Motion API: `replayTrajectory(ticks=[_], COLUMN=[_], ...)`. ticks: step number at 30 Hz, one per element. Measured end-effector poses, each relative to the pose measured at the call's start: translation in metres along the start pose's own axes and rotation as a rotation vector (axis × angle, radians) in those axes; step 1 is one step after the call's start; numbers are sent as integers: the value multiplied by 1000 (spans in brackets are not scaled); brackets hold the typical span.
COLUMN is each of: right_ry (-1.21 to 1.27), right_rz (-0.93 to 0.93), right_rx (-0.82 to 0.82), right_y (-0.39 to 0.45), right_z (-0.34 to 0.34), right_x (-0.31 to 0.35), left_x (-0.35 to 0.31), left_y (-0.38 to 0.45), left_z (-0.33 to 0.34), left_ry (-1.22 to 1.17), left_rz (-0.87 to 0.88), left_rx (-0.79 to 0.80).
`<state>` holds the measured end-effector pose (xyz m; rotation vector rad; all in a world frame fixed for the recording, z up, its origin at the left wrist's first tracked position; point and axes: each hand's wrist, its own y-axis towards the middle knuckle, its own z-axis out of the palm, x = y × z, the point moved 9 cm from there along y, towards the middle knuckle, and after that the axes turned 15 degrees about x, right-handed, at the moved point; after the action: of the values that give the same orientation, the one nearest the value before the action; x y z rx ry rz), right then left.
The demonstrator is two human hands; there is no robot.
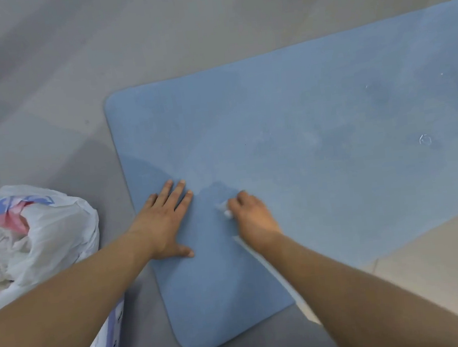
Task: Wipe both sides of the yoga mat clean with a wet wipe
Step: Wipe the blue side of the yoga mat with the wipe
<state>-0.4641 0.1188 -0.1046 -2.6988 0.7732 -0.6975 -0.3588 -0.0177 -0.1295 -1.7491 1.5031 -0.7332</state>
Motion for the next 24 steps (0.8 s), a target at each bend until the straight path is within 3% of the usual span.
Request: replayTrajectory(ticks=[5,8,11,15,18,21,24], right_ry=[11,35,96,166,196,107,26], right_rz=[386,498,390,183,-1,-51,35], right_rx=[-64,-108,-180,19,65,82,18], right_y=[-31,-40,-30,-25,-36,-37,-40], right_z=[-46,-47,-29,23,48,38,18], right_x=[-139,-159,-113,4,71,72,5], left_x=[-6,-6,-5,-8,-9,-12,-15], left_y=[2,-1,-1,-1,-2,-3,-2], left_z=[1,5,6,5,3,0,-1], left_ry=[20,25,52,108,136,151,169], left_rz=[89,124,133,120,108,102,93], left_rx=[-12,-14,8,46,86,118,133])
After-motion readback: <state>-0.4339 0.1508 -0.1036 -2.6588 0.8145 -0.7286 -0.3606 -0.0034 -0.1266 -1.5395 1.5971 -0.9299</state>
